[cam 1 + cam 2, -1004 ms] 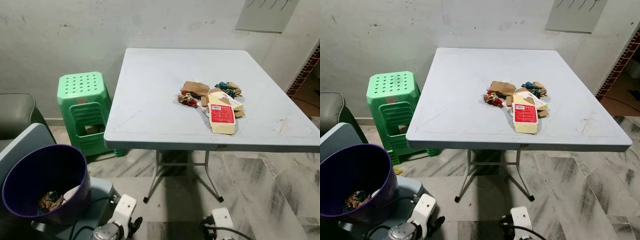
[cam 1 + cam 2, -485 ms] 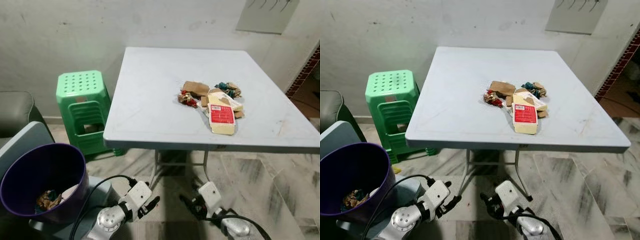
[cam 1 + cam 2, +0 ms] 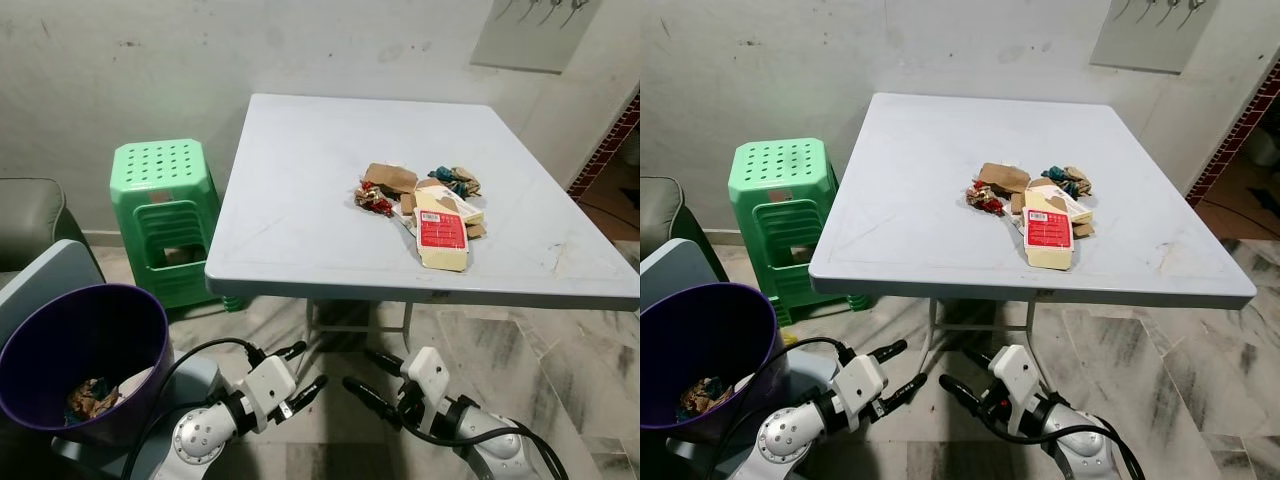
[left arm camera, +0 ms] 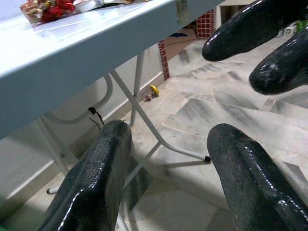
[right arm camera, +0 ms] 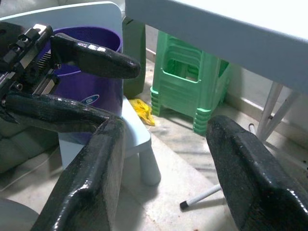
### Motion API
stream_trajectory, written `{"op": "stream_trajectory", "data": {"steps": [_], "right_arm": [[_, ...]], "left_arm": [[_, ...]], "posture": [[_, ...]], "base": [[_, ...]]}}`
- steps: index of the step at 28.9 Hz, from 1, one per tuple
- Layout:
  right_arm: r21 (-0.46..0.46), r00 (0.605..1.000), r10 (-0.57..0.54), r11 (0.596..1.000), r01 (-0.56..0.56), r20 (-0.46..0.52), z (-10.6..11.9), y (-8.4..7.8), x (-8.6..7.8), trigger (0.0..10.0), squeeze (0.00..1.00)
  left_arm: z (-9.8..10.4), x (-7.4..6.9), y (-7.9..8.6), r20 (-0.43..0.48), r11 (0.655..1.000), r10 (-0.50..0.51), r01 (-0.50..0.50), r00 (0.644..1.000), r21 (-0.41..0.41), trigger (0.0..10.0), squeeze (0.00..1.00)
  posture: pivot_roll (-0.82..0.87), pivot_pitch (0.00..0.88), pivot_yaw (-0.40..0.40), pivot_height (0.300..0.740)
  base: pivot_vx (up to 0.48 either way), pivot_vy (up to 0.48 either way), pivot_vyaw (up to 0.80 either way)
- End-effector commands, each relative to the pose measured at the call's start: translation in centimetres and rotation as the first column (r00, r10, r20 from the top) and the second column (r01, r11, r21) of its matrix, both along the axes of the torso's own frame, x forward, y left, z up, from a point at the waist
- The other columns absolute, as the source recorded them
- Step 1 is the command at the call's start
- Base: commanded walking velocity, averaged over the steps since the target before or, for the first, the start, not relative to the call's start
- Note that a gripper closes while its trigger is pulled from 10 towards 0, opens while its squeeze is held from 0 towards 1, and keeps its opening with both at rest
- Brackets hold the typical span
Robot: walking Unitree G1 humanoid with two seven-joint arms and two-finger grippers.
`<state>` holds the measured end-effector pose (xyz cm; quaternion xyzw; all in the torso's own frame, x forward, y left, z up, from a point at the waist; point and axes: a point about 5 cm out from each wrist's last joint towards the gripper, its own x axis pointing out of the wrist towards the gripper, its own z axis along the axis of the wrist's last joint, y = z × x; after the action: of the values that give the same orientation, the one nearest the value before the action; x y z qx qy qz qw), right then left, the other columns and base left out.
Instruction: Picking trash to rubbish bin
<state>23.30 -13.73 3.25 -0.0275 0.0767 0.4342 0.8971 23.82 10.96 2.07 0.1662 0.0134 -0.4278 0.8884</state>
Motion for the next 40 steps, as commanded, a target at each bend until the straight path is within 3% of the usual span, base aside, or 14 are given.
{"op": "stream_trajectory", "data": {"steps": [1,2,3,5,9,12,14,16,21,26,29,33,35,40], "right_arm": [[0.017,1.0,0.025,1.0,-0.025,0.005,0.9,-0.1,0.0,10.0,0.0],[0.017,1.0,0.025,1.0,-0.025,0.005,0.9,-0.1,0.0,10.0,0.0],[0.166,0.998,0.043,0.985,-0.05,0.047,4.7,0.4,1.4,10.0,0.0],[0.265,0.995,0.034,0.963,-0.056,0.089,7.4,0.8,2.2,10.0,0.0],[0.351,0.992,-0.039,0.936,-0.005,0.119,9.3,0.8,3.4,10.0,0.0],[0.365,0.987,-0.081,0.931,0.026,0.137,9.9,0.6,3.9,10.0,0.0],[0.404,0.98,-0.143,0.912,0.074,0.142,11.1,0.3,4.7,10.0,0.0],[0.438,0.959,-0.243,0.885,0.157,0.146,12.1,-0.1,5.8,10.0,0.0],[0.455,0.915,-0.382,0.842,0.289,0.126,13.2,-0.6,7.1,10.0,0.0],[0.337,0.784,-0.608,0.77,0.542,0.127,12.2,-1.8,8.9,10.0,0.0],[0.289,0.741,-0.656,0.743,0.604,0.14,11.3,-1.8,9.1,10.0,0.0],[0.299,0.714,-0.69,0.71,0.638,0.114,10.7,-1.5,9.0,10.0,0.0],[0.283,0.701,-0.706,0.695,0.661,0.1,10.2,-1.3,8.9,10.0,0.0],[0.236,0.66,-0.74,0.669,0.705,0.13,9.3,-1.1,8.8,10.0,0.0]], "left_arm": [[0.7,-0.2,-0.2,0.019,1.0,-0.023,0.024,1.0,-0.015,10.0,0.0],[0.7,-0.2,-0.2,0.019,1.0,-0.023,0.024,1.0,-0.015,10.0,0.0],[4.9,0.7,-0.3,0.048,0.982,-0.01,0.019,0.999,-0.189,10.0,0.0],[7.9,1.8,0.0,0.056,0.945,0.029,-0.009,0.998,-0.327,10.0,0.0],[9.6,3.9,1.1,0.033,0.889,0.146,-0.117,0.989,-0.443,10.0,0.0],[10.0,4.6,1.4,0.026,0.875,0.182,-0.15,0.983,-0.46,10.0,0.0],[11.1,5.4,2.0,0.005,0.829,0.252,-0.213,0.968,-0.518,10.0,0.0],[11.5,6.5,2.6,-0.026,0.796,0.347,-0.309,0.937,-0.52,10.0,0.0],[12.3,7.9,3.2,-0.11,0.725,0.45,-0.434,0.886,-0.535,10.0,0.0],[12.5,9.5,3.4,-0.079,0.687,0.594,-0.557,0.8,-0.466,10.0,0.0],[12.5,10.0,3.0,-0.023,0.715,0.616,-0.571,0.787,-0.404,10.0,0.0],[11.9,10.0,2.9,-0.098,0.66,0.639,-0.609,0.763,-0.441,10.0,0.0],[11.3,9.9,2.6,-0.109,0.655,0.649,-0.627,0.753,-0.422,10.0,0.0],[10.9,9.8,1.9,-0.087,0.695,0.633,-0.614,0.769,-0.373,10.0,0.0]], "posture": [[0.01,0.0,-0.078,0.74],[0.01,0.0,-0.078,0.74],[0.03,0.0,-0.088,0.74],[0.03,0.0,-0.09,0.74],[0.03,0.0,-0.092,0.74],[0.03,0.0,-0.091,0.74],[0.02,0.0,-0.09,0.74],[0.02,0.0,-0.091,0.74],[0.02,0.0,-0.096,0.74],[0.03,0.0,-0.098,0.74],[0.02,0.0,-0.095,0.74],[0.02,0.0,-0.089,0.74],[0.02,0.0,-0.085,0.74],[0.02,0.0,-0.079,0.74]], "base": [[0.0,0.0,0.0],[0.0,0.0,0.0],[0.0,0.0,0.0],[0.0,0.0,0.0],[0.0,0.0,0.0],[0.0,0.0,0.0],[0.0,0.0,0.0],[0.0,0.0,0.0],[0.0,0.0,0.0],[0.0,0.0,0.0],[0.0,0.0,0.0],[0.0,0.0,0.0],[0.0,0.0,0.0],[0.0,0.0,0.0]]}}
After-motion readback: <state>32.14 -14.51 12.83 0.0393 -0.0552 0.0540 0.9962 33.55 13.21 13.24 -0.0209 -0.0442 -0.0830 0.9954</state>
